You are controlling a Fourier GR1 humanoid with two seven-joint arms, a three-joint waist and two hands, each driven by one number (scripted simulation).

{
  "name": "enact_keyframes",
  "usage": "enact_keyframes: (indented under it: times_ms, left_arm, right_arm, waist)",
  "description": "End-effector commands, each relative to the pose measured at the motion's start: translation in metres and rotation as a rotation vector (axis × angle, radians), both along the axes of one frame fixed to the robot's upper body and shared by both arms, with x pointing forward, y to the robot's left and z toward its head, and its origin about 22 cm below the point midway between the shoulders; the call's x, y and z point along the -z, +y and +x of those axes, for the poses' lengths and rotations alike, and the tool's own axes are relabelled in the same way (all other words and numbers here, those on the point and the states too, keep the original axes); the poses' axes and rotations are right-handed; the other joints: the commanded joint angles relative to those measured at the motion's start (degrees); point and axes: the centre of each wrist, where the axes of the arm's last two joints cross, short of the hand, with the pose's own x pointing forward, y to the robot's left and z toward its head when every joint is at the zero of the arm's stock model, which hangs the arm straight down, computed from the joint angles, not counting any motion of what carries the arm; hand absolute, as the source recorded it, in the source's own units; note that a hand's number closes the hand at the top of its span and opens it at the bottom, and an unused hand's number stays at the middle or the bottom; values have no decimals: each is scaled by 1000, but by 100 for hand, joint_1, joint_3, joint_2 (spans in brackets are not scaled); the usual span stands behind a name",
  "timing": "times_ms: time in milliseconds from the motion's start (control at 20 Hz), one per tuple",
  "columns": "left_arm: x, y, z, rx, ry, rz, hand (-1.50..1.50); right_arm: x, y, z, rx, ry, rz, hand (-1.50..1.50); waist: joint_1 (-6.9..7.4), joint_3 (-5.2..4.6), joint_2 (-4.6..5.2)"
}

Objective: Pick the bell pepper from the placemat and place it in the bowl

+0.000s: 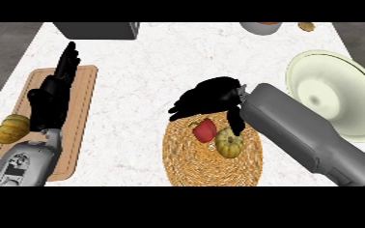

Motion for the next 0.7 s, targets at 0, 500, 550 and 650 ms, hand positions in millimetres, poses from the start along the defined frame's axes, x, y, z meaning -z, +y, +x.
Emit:
enact_keyframes:
  times_ms: [0,500,550,650]
  left_arm:
    - [-10,17,-4,-23,3,-2,0]
    - [12,2,3,-2,8,-12,0]
    - [7,3,-1,0,5,17,0]
    - [-3,-8,9,0,-2,-3,0]
  right_arm:
    - [12,-3,1,-13,-17,-100,-150]
    - [59,16,-1,4,-16,-98,-150]
    - [60,-1,7,-2,-23,-116,-150]
    - [64,24,2,18,-2,-121,-150]
  waist:
    - [-21,0,-10]
    - [-39,0,6]
    - [-25,1,6]
    - [-42,1,4]
